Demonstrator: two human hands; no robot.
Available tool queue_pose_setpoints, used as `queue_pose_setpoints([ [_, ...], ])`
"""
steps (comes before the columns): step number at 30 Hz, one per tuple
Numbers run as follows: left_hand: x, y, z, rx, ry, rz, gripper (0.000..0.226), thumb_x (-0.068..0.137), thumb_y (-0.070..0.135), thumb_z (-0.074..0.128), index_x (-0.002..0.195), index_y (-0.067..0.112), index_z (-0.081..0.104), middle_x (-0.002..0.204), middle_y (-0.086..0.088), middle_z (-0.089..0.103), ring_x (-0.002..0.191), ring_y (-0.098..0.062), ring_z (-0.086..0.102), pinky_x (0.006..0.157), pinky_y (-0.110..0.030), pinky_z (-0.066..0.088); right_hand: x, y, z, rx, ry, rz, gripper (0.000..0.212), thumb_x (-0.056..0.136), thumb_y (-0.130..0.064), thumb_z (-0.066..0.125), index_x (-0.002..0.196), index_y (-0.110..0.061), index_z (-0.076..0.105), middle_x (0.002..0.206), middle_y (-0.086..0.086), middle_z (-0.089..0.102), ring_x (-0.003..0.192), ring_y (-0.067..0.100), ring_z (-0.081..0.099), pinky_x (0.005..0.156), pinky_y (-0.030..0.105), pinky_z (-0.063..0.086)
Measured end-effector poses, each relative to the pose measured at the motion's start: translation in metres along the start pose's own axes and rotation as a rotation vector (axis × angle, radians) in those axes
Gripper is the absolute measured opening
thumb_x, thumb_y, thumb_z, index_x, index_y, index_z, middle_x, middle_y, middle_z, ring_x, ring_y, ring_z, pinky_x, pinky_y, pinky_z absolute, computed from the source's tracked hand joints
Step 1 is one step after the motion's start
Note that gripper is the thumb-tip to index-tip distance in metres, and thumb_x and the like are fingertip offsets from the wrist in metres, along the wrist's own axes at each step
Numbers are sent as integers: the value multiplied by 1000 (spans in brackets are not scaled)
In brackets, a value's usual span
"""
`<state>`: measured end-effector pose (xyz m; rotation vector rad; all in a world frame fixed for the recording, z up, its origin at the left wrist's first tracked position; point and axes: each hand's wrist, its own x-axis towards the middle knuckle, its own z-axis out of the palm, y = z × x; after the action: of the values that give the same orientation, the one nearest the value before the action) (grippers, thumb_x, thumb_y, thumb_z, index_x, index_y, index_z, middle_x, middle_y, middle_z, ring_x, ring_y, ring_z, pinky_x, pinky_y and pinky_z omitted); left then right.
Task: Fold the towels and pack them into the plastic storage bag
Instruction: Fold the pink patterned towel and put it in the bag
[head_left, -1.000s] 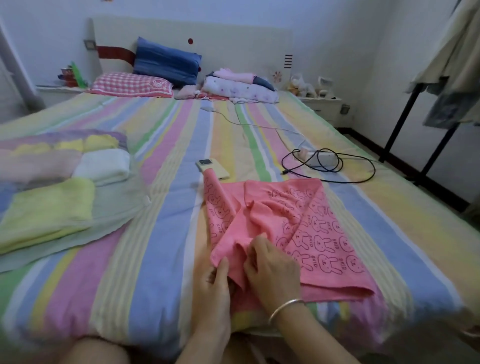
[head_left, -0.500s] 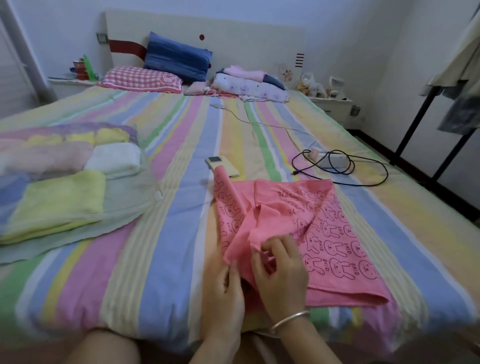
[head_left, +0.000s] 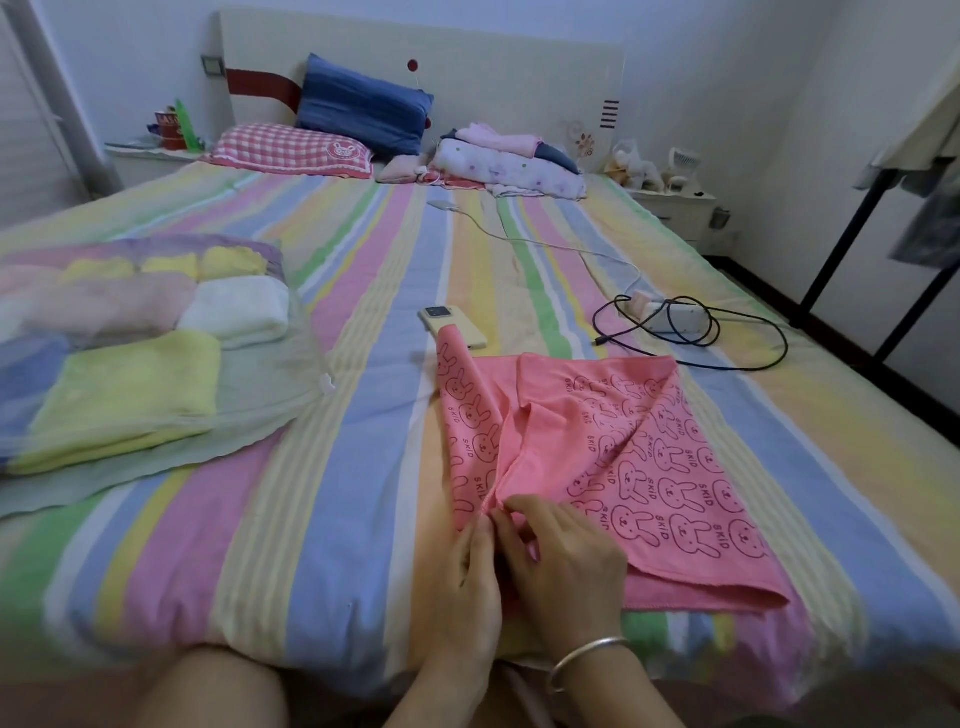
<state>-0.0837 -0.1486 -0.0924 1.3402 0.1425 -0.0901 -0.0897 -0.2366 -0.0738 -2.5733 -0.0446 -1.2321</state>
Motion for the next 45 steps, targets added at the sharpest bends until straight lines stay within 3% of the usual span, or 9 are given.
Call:
queue_pose_setpoints([
  [6, -17, 20, 1, 143, -43, 104, 45, 104, 21, 32, 73, 34, 61, 67, 19, 66, 75, 21, 58, 74, 0, 40, -3, -4, -2, 17, 29, -42, 17, 88, -33, 65, 75, -22, 68, 72, -8, 61, 63, 15, 53, 48, 31, 44],
  [11, -16, 23, -4, -213, -207, -79, 53, 86, 53, 41, 83, 14, 77, 94, -9, 75, 95, -13, 68, 93, -32, 51, -7, -1, -9, 121, 11, -3, 22, 86, -40, 66, 80, -20, 71, 73, -9, 63, 64, 12, 56, 51, 26, 46],
  [16, -4, 33, -25, -115, -454, -135, 38, 92, 41, 46, 110, 18, 71, 110, -8, 73, 103, -16, 69, 77, -27, 56, 1, 9, -13, 90, 12, -93, 14, 84, -25, 65, 72, -19, 68, 64, -8, 63, 58, 13, 56, 46, 31, 45],
  [19, 24, 41, -42, 376, -382, 250, 33, 96, 9, 54, 117, 32, 63, 118, -1, 68, 102, -9, 67, 89, -29, 54, 8, 11, -18, 196, -58, -61, 12, 79, -24, 61, 69, -19, 65, 64, -9, 60, 59, 11, 55, 49, 28, 45],
  [23, 62, 65, -48, 955, -485, 804, 40, 72, 26, 59, 110, 38, 56, 130, 18, 52, 118, 0, 53, 88, -22, 49, 7, 12, -31, 533, -274, 174, 14, 76, -32, 57, 67, -23, 62, 60, -14, 57, 55, 0, 52, 53, 17, 41],
  [27, 82, 80, -43, 1114, -635, 962, 15, 74, 32, 68, 88, 32, 63, 123, 16, 58, 114, -2, 52, 87, -15, 42, 5, 24, -43, 822, -403, 381, 21, 74, -37, 55, 62, -21, 58, 53, -6, 57, 50, 2, 50, 52, 19, 40],
  [33, 100, 82, -26, 1224, -783, 1077, 22, 85, 32, 65, 106, 30, 66, 121, 13, 61, 112, -6, 52, 92, -16, 37, 12, 47, -65, 954, -482, 521, 18, 66, -36, 57, 57, -21, 60, 50, -5, 45, 50, 5, 40, 48, 17, 32],
  [38, 113, 73, 0, 1224, -705, 891, 43, 87, 24, 39, 126, 24, 57, 128, 6, 61, 119, -16, 55, 96, -38, 46, 18, 64, -79, 894, -610, 585, 20, 67, -37, 58, 56, -21, 62, 56, 0, 50, 56, 9, 45, 53, 20, 37],
  [45, 169, 73, 54, 1325, -496, 647, 54, 86, 9, 41, 135, 30, 49, 128, -5, 59, 112, -26, 59, 90, -38, 49, 17, 70, -67, 826, -632, 649, 27, 89, -3, 59, 66, -15, 66, 57, -7, 59, 57, 4, 52, 57, 17, 41],
])
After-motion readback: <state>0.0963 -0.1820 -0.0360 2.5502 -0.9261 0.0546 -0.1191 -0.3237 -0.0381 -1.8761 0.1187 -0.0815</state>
